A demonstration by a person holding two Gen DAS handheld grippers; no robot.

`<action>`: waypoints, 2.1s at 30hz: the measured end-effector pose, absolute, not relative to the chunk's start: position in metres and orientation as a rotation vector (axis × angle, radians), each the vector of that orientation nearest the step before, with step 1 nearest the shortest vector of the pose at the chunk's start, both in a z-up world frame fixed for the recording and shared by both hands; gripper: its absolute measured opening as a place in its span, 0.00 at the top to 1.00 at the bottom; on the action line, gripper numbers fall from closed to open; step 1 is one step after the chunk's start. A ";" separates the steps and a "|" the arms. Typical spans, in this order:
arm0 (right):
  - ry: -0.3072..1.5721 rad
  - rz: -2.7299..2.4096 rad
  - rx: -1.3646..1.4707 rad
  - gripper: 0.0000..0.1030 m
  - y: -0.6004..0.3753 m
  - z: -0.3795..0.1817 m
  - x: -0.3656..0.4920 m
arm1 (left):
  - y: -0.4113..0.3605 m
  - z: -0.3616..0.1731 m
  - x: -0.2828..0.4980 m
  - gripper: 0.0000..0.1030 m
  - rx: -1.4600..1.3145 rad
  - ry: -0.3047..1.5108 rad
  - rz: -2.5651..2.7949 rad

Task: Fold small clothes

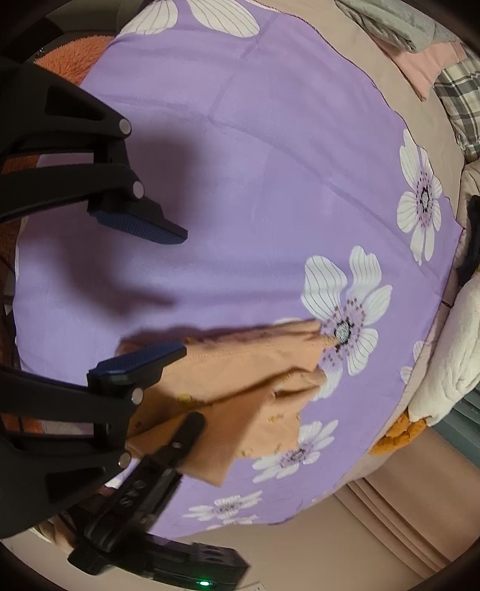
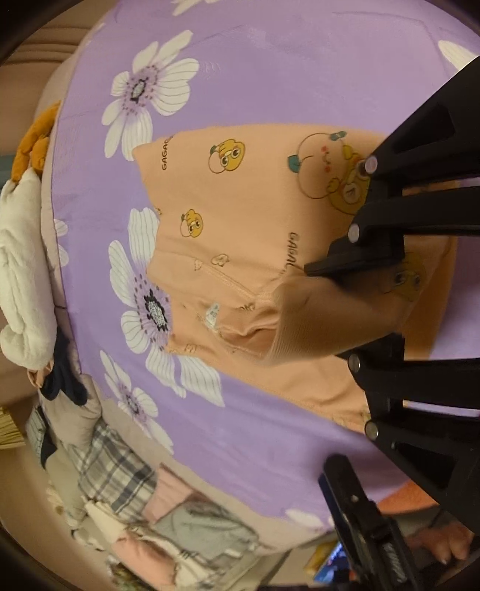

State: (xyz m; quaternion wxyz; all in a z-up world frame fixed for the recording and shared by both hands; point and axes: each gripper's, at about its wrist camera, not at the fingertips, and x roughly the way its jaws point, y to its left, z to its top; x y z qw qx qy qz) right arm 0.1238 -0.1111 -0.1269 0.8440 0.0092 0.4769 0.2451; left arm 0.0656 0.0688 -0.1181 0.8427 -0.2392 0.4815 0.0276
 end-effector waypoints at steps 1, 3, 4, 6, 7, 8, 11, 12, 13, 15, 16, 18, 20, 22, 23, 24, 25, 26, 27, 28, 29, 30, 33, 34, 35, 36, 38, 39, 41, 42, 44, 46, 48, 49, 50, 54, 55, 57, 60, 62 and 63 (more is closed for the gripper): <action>1.016 0.537 0.033 0.58 -0.114 -0.125 0.121 | 0.068 -0.116 0.066 0.44 -0.511 1.011 0.046; 1.021 0.574 0.075 0.46 -0.124 -0.120 0.114 | 0.068 -0.108 0.071 0.38 -0.531 0.986 0.002; 1.022 0.590 0.102 0.42 -0.132 -0.116 0.110 | 0.066 -0.105 0.074 0.38 -0.539 0.977 -0.019; 1.013 0.593 0.152 0.33 -0.148 -0.110 0.104 | 0.061 -0.102 0.082 0.36 -0.552 0.971 -0.072; 1.003 0.582 0.171 0.31 -0.155 -0.108 0.103 | 0.058 -0.101 0.086 0.36 -0.558 0.970 -0.095; 0.990 0.556 0.188 0.31 -0.165 -0.105 0.100 | 0.054 -0.102 0.092 0.33 -0.567 0.968 -0.135; 0.963 0.470 0.185 0.31 -0.185 -0.103 0.097 | 0.041 -0.108 0.115 0.33 -0.598 1.004 -0.220; 0.961 0.435 0.185 0.31 -0.192 -0.103 0.097 | 0.037 -0.110 0.122 0.33 -0.606 1.013 -0.238; 0.964 0.409 0.190 0.31 -0.197 -0.105 0.097 | 0.032 -0.113 0.130 0.33 -0.610 1.023 -0.258; 0.975 0.380 0.217 0.31 -0.209 -0.108 0.098 | 0.021 -0.120 0.144 0.33 -0.589 1.051 -0.276; 0.981 0.372 0.233 0.31 -0.213 -0.110 0.098 | 0.016 -0.123 0.151 0.34 -0.570 1.067 -0.268; 0.989 0.359 0.253 0.31 -0.219 -0.113 0.099 | 0.006 -0.130 0.161 0.36 -0.534 1.091 -0.258; 0.991 0.343 0.253 0.31 -0.221 -0.116 0.098 | 0.001 -0.134 0.165 0.53 -0.530 1.090 -0.279; 0.994 0.335 0.248 0.31 -0.223 -0.117 0.099 | -0.002 -0.139 0.168 0.81 -0.519 1.116 -0.291; 0.995 0.333 0.248 0.31 -0.224 -0.118 0.099 | -0.004 -0.141 0.168 0.84 -0.501 1.119 -0.283; 0.998 0.333 0.250 0.31 -0.225 -0.119 0.100 | -0.004 -0.141 0.167 0.86 -0.488 1.113 -0.274; 1.002 0.333 0.251 0.31 -0.225 -0.119 0.102 | -0.003 -0.139 0.165 0.86 -0.487 1.103 -0.272; 1.006 0.330 0.251 0.31 -0.224 -0.120 0.103 | -0.001 -0.135 0.162 0.87 -0.497 1.088 -0.273; 1.006 0.329 0.249 0.31 -0.224 -0.120 0.104 | 0.001 -0.129 0.158 0.88 -0.494 1.071 -0.275; 1.007 0.330 0.243 0.31 -0.222 -0.120 0.104 | 0.002 -0.123 0.154 0.88 -0.487 1.050 -0.274; 1.005 0.333 0.237 0.31 -0.222 -0.119 0.104 | 0.004 -0.115 0.150 0.88 -0.479 1.028 -0.271; 1.000 0.340 0.230 0.31 -0.219 -0.118 0.104 | 0.005 -0.111 0.147 0.88 -0.473 1.016 -0.270; 0.990 0.353 0.217 0.31 -0.216 -0.115 0.104 | 0.014 -0.096 0.133 0.88 -0.455 0.979 -0.271; 0.988 0.358 0.213 0.31 -0.214 -0.115 0.104 | 0.014 -0.095 0.131 0.88 -0.448 0.976 -0.265; 0.986 0.363 0.208 0.31 -0.212 -0.114 0.104 | 0.016 -0.095 0.126 0.87 -0.431 0.971 -0.255; 0.984 0.367 0.202 0.31 -0.210 -0.114 0.104 | 0.017 -0.100 0.123 0.87 -0.404 0.976 -0.242; 0.988 0.373 0.189 0.31 -0.206 -0.116 0.104 | 0.019 -0.114 0.122 0.87 -0.382 1.014 -0.211; 0.995 0.376 0.180 0.31 -0.203 -0.118 0.105 | 0.022 -0.125 0.122 0.87 -0.389 1.044 -0.191; 1.007 0.379 0.170 0.31 -0.199 -0.121 0.107 | 0.029 -0.139 0.119 0.87 -0.405 1.068 -0.171; 1.017 0.381 0.164 0.31 -0.196 -0.122 0.107 | 0.030 -0.142 0.118 0.86 -0.413 1.069 -0.170; 1.027 0.386 0.156 0.31 -0.193 -0.125 0.107 | 0.035 -0.146 0.116 0.86 -0.438 1.070 -0.170; 1.033 0.388 0.148 0.31 -0.191 -0.126 0.107 | 0.035 -0.147 0.115 0.83 -0.444 1.070 -0.165; 1.038 0.384 0.141 0.31 -0.189 -0.128 0.108 | 0.035 -0.145 0.114 0.81 -0.437 1.070 -0.163; 1.038 0.382 0.140 0.31 -0.188 -0.127 0.108 | 0.034 -0.143 0.114 0.81 -0.431 1.069 -0.162; 1.037 0.381 0.139 0.31 -0.188 -0.127 0.108 | 0.035 -0.139 0.112 0.81 -0.427 1.064 -0.166; 1.029 0.383 0.141 0.31 -0.189 -0.125 0.107 | 0.039 -0.126 0.107 0.66 -0.430 1.037 -0.148; 1.028 0.382 0.140 0.31 -0.188 -0.125 0.108 | 0.042 -0.123 0.105 0.61 -0.431 1.023 -0.140; 1.026 0.378 0.139 0.31 -0.189 -0.124 0.108 | 0.048 -0.117 0.101 0.38 -0.440 0.998 -0.131; 1.027 0.376 0.144 0.31 -0.189 -0.124 0.109 | 0.052 -0.112 0.097 0.30 -0.453 0.981 -0.128; 1.030 0.374 0.146 0.31 -0.188 -0.125 0.109 | 0.051 -0.111 0.095 0.26 -0.450 0.983 -0.122; 1.033 0.374 0.145 0.31 -0.188 -0.125 0.109 | 0.050 -0.110 0.095 0.22 -0.448 0.983 -0.120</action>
